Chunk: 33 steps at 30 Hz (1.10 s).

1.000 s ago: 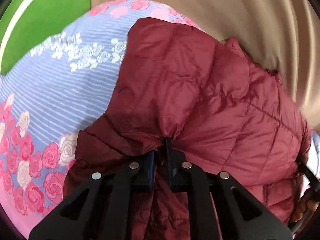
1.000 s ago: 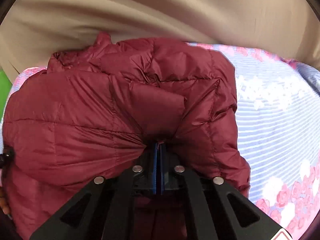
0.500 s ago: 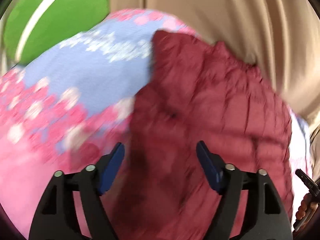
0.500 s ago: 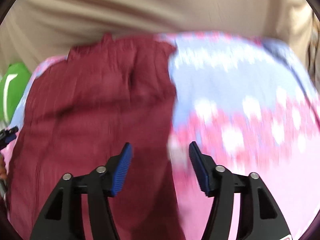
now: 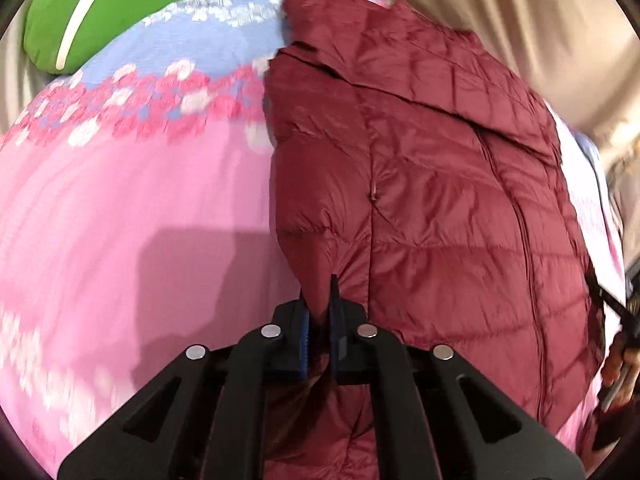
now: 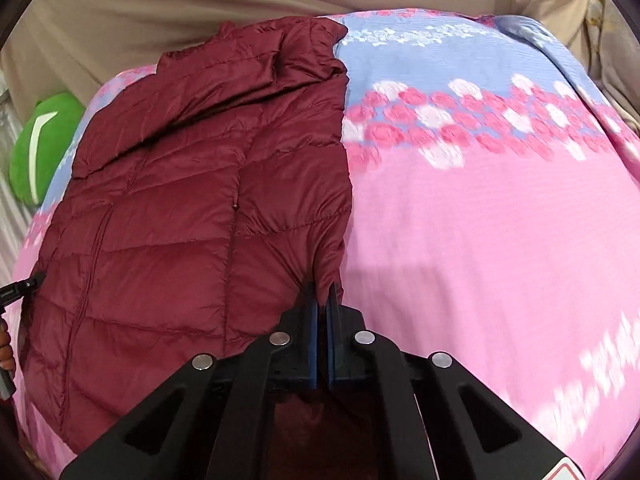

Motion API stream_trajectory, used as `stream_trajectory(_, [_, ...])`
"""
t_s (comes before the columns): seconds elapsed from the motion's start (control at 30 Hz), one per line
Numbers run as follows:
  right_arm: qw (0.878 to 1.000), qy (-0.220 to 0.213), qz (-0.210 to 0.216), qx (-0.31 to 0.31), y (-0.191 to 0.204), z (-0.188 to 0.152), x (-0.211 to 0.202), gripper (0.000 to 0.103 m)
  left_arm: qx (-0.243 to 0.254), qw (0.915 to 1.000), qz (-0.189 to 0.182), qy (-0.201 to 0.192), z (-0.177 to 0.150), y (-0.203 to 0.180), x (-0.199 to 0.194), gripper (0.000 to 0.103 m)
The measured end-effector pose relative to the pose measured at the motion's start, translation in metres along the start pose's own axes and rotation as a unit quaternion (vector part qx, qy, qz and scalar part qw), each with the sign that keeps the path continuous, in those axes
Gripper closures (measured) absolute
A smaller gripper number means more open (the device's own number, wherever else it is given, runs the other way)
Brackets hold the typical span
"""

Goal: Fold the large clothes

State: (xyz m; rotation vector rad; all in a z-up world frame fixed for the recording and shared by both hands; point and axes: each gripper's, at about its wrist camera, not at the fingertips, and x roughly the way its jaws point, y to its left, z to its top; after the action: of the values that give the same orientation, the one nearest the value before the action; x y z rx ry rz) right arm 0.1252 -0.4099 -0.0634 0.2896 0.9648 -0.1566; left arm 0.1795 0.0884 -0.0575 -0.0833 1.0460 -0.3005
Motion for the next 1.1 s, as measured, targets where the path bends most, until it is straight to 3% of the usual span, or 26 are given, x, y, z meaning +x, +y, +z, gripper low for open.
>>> stream_trajectory(0.13, [0.999, 0.049, 0.014, -0.018, -0.009, -0.044, -0.034, 0.097, 0.013, 0.9983, -0.003, 0.056, -0.057, 0.007, -0.033, 0.093])
stream_trajectory(0.23, [0.998, 0.054, 0.002, -0.016, -0.013, -0.053, -0.058, 0.089, -0.006, 0.9994, 0.007, 0.034, -0.065, 0.01, -0.063, 0.09])
stream_trajectory(0.3, [1.0, 0.0, 0.003, -0.016, -0.01, -0.027, -0.077, 0.081, -0.003, 0.9998, -0.001, -0.018, -0.046, 0.003, -0.081, 0.082])
stream_trajectory(0.37, [0.998, -0.06, 0.019, -0.027, 0.002, 0.007, -0.084, 0.046, 0.017, 0.9969, -0.005, -0.076, -0.016, -0.013, -0.088, 0.062])
stream_trajectory(0.43, [0.994, -0.096, 0.029, -0.044, 0.018, 0.044, -0.069, 0.044, 0.028, 0.9932, -0.011, -0.112, 0.017, -0.029, -0.078, 0.061])
stream_trajectory(0.5, [0.993, -0.092, 0.053, -0.055, 0.034, 0.072, -0.039, 0.043, 0.024, 0.992, -0.02, -0.123, 0.044, -0.043, -0.056, 0.059])
stream_trajectory(0.53, [0.994, -0.086, 0.042, -0.052, 0.042, 0.089, -0.014, 0.043, 0.018, 0.9917, -0.017, -0.126, 0.057, -0.047, -0.043, 0.058])
stream_trajectory(0.6, [0.997, -0.054, 0.019, -0.051, 0.052, 0.104, 0.023, 0.043, 0.006, 0.9922, -0.001, -0.124, 0.078, -0.053, -0.018, 0.058])
stream_trajectory(0.63, [0.998, -0.029, 0.009, -0.047, 0.057, 0.113, 0.047, 0.053, 0.001, 0.9927, 0.002, -0.121, 0.085, -0.053, -0.006, 0.058])
stream_trajectory(0.67, [0.999, -0.014, 0.011, -0.045, 0.06, 0.118, 0.061, 0.094, -0.006, 0.9931, 0.01, -0.117, 0.092, -0.051, 0.005, 0.058])
stream_trajectory(0.7, [0.999, -0.004, 0.02, -0.042, 0.063, 0.123, 0.066, 0.101, -0.009, 0.9934, 0.014, -0.114, 0.095, -0.048, 0.011, 0.058])
stream_trajectory(0.73, [0.999, -0.011, 0.025, -0.036, 0.066, 0.126, 0.066, 0.102, -0.013, 0.9928, 0.018, -0.117, 0.101, -0.046, 0.016, 0.058])
stream_trajectory(0.83, [0.993, -0.111, 0.039, -0.03, 0.066, 0.142, 0.026, 0.102, -0.003, 0.9919, 0.031, -0.123, 0.115, -0.042, 0.027, 0.058])
stream_trajectory(0.87, [0.992, -0.12, 0.034, -0.023, 0.062, 0.144, 0.026, 0.102, 0.002, 0.9925, 0.041, -0.115, 0.118, -0.044, 0.033, 0.058])
stream_trajectory(0.9, [0.993, -0.115, 0.022, -0.019, 0.058, 0.147, 0.033, 0.102, 0.006, 0.9932, 0.052, -0.104, 0.121, -0.042, 0.045, 0.058])
stream_trajectory(0.97, [0.999, -0.035, -0.012, -0.018, 0.046, 0.144, 0.084, 0.102, 0.005, 0.9952, 0.062, -0.075, 0.123, -0.036, 0.075, 0.058])
stream_trajectory(1.0, [1.0, -0.01, -0.005, -0.021, 0.043, 0.144, 0.1, 0.103, 0.005, 0.9954, 0.058, -0.076, 0.122, -0.034, 0.082, 0.058])
stream_trajectory(1.03, [0.999, -0.018, -0.003, -0.026, 0.043, 0.14, 0.102, 0.103, 0.008, 0.9947, 0.062, -0.081, 0.122, -0.035, 0.083, 0.058])
stream_trajectory(1.1, [0.998, -0.022, -0.037, -0.052, 0.051, 0.141, 0.087, 0.103, 0.013, 0.9946, 0.071, -0.075, 0.125, -0.038, 0.077, 0.059])
